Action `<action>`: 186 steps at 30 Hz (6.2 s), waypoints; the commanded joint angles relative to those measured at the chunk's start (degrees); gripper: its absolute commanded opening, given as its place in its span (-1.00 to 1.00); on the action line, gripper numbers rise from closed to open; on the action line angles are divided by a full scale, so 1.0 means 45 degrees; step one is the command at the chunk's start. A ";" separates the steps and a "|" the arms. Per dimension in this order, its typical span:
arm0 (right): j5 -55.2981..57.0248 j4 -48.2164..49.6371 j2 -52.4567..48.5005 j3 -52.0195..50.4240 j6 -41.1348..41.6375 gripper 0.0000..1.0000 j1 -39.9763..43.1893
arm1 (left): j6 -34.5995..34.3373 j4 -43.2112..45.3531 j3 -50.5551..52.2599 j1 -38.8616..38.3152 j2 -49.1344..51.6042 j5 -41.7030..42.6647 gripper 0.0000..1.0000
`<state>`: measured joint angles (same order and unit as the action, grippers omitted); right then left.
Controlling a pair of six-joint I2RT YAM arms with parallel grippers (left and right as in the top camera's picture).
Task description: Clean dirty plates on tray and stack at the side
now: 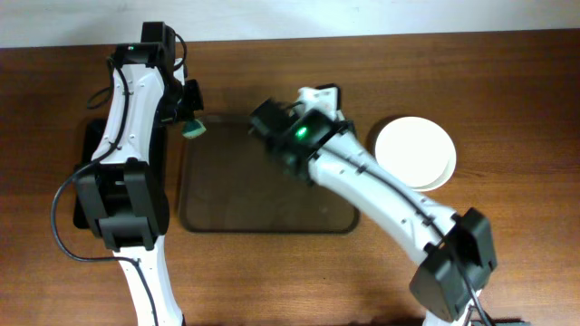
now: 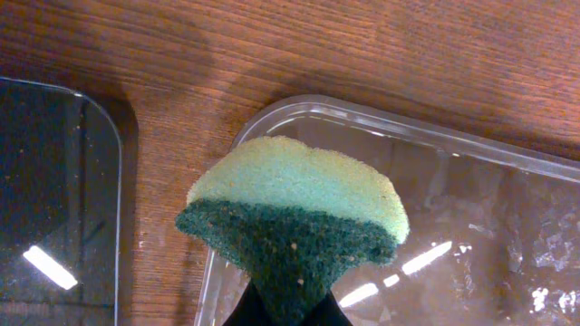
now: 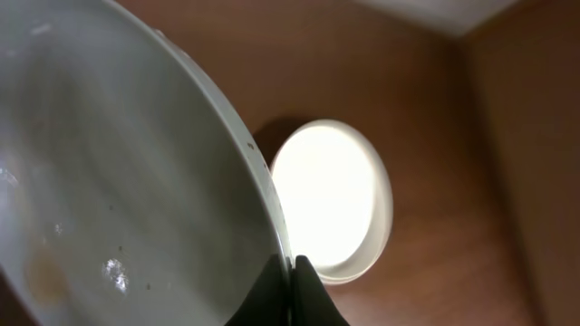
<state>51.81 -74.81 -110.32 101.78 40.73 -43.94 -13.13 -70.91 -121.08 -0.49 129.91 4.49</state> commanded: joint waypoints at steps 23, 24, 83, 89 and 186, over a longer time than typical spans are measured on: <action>0.5829 -0.0913 -0.0019 -0.0068 0.1069 -0.92 -0.2307 | -0.0029 0.0107 -0.0175 -0.0272 0.0277 0.0155 -0.99; 0.5751 -0.0923 -0.0019 -0.0068 0.1069 -0.92 -0.2297 | -0.0029 0.0121 -0.0175 -0.0287 0.0277 0.0155 -1.00; -1.3299 0.4182 0.1166 -0.4629 -0.5008 0.53 1.2745 | 0.0889 -0.1535 -0.1506 -0.0044 -0.0049 -0.0267 -1.00; -1.3629 0.3400 0.2331 -0.3628 -0.5051 0.54 1.1414 | 0.0889 -0.4425 -0.3206 0.1234 -0.0704 -0.1928 -0.99; -1.2293 1.7588 2.3042 -2.0900 -0.8568 0.97 0.9923 | 0.1268 -0.2788 -0.1583 0.3623 -0.5382 -0.1821 0.98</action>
<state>-2.70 3.29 -11.33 10.98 1.39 1.08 -8.36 -83.44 -128.05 15.57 105.45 -3.88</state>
